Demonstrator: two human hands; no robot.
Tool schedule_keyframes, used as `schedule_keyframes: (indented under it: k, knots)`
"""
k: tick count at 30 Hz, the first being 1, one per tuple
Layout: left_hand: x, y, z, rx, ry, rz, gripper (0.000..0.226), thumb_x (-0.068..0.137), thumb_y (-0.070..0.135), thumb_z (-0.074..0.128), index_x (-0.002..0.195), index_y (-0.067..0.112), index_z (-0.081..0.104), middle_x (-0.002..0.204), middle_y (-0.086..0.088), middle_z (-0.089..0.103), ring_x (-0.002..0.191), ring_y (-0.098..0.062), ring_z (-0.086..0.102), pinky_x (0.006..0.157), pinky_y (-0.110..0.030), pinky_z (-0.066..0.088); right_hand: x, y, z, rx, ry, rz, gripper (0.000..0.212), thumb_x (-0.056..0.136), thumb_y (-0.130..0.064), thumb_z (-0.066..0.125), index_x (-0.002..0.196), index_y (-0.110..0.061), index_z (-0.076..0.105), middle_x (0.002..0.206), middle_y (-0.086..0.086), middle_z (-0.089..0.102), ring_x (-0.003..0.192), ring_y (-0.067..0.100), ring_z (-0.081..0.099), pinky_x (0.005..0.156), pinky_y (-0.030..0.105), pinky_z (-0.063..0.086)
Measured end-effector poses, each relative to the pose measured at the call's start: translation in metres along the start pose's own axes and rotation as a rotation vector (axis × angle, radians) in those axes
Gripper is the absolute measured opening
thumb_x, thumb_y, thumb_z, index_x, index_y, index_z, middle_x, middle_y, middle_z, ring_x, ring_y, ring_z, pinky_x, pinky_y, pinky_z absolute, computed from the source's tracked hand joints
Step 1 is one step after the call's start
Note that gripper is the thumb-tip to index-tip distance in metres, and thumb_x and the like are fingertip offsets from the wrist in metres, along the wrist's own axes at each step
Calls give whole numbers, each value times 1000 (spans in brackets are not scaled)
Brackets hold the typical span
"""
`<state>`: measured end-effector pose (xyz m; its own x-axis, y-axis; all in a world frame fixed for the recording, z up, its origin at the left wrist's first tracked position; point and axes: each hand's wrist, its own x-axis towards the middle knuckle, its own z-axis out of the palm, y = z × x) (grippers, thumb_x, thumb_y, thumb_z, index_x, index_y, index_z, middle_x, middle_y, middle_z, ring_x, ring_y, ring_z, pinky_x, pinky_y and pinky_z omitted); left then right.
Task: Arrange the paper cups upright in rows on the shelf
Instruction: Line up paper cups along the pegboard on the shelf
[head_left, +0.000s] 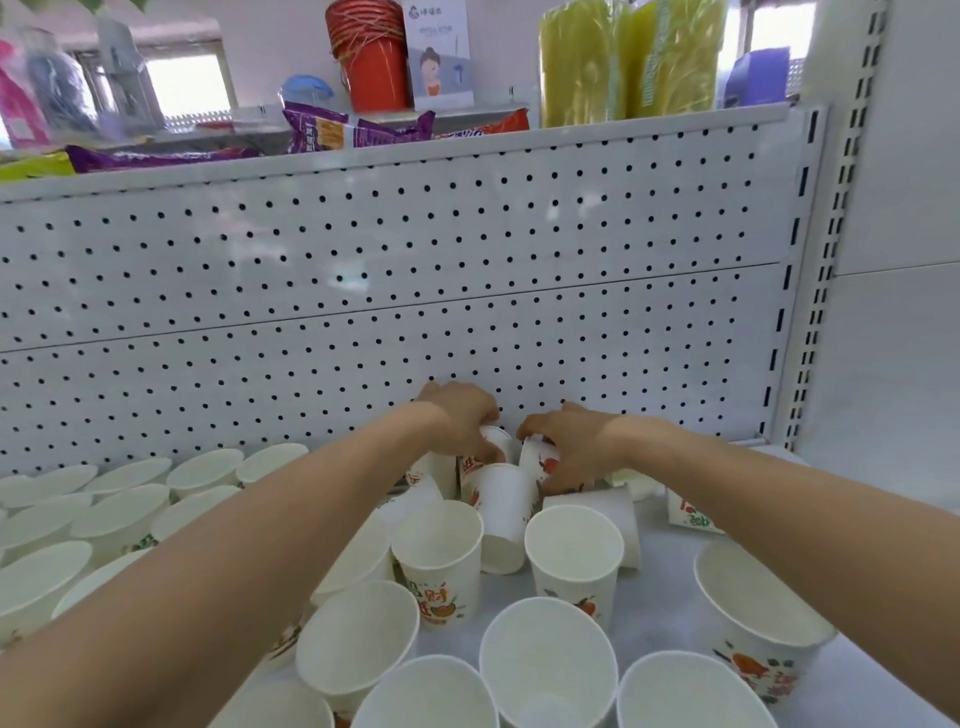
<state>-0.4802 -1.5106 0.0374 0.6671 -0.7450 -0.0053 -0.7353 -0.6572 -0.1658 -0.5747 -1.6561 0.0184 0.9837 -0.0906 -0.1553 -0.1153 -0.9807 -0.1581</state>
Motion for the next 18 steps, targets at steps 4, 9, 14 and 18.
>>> schedule_keyframes:
  k: [4, 9, 14, 18]
  knots:
    - [1, -1, 4, -104, -10, 5, 39, 82, 48, 69, 108, 18, 67, 109, -1, 60, 101, -21, 54, 87, -34, 46, -6, 5, 0, 54, 38, -14, 67, 75, -38, 73, 133, -41, 39, 113, -1, 42, 97, 21, 56, 87, 36, 52]
    - [2, 1, -2, -282, -35, -6, 11, 89, 28, 66, 96, 19, 67, 99, 2, 66, 92, -18, 62, 82, -30, 51, -14, 9, -8, 91, 92, -36, 39, 73, -36, 75, 102, -30, 50, 93, -9, 56, 79, 10, 57, 69, 31, 51]
    - [-6, -1, -17, -279, -131, 35, 27, 93, 29, 61, 120, 24, 62, 115, 8, 63, 104, -13, 58, 94, -28, 44, -25, 15, -16, 80, 115, 5, 27, 82, -43, 71, 96, -23, 60, 95, -6, 60, 79, 11, 55, 66, 25, 43]
    - [-13, 2, -20, -103, -304, 60, 33, 99, 18, 47, 130, 24, 57, 128, 8, 59, 115, -14, 54, 95, -29, 38, -27, 16, -12, 68, 87, 0, 29, 87, -40, 66, 112, -25, 65, 111, -5, 60, 96, 14, 57, 80, 27, 47]
